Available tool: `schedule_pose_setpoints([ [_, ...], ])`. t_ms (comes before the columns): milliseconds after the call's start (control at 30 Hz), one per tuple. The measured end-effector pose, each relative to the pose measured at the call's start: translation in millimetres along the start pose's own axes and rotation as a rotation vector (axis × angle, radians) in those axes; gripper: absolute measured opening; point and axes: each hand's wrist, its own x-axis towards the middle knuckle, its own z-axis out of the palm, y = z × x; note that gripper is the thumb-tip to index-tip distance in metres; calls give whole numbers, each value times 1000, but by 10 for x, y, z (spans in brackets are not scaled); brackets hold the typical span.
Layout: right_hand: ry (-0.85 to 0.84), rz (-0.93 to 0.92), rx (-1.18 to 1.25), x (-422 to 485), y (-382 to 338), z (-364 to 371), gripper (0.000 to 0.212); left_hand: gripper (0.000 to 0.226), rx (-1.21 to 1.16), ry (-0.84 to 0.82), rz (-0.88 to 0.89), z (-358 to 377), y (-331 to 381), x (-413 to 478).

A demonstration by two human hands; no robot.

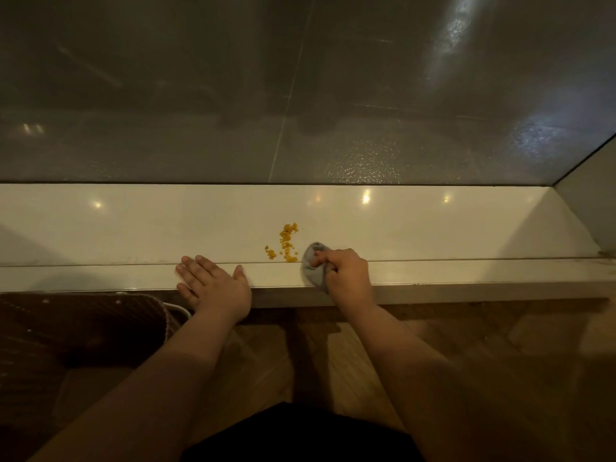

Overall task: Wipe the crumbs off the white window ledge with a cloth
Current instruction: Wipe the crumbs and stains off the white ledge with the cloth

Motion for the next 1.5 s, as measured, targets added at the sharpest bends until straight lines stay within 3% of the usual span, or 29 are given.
schedule_pose_setpoints([
  [133, 1, 80, 132, 34, -108, 115, 36, 75, -4, 7, -6, 11, -1, -1],
  [400, 90, 261, 757, 147, -183, 16, 47, 76, -11, -17, -19, 10, 16, 23],
  [600, 141, 311, 971, 178, -46, -160, 29, 76, 5, -35, -20, -17, 32, 18],
  [900, 279, 253, 731, 154, 98, -648, 43, 76, 26, -58, -11, -58, 24, -8],
  [1100, 369, 282, 470, 321, -7, -619, 33, 75, 44, -80, -2, -92, 34, -33],
  [1500, 221, 100, 169, 726, -369, 136, 35, 75, 26, -83, -2, -90, 30, -15],
])
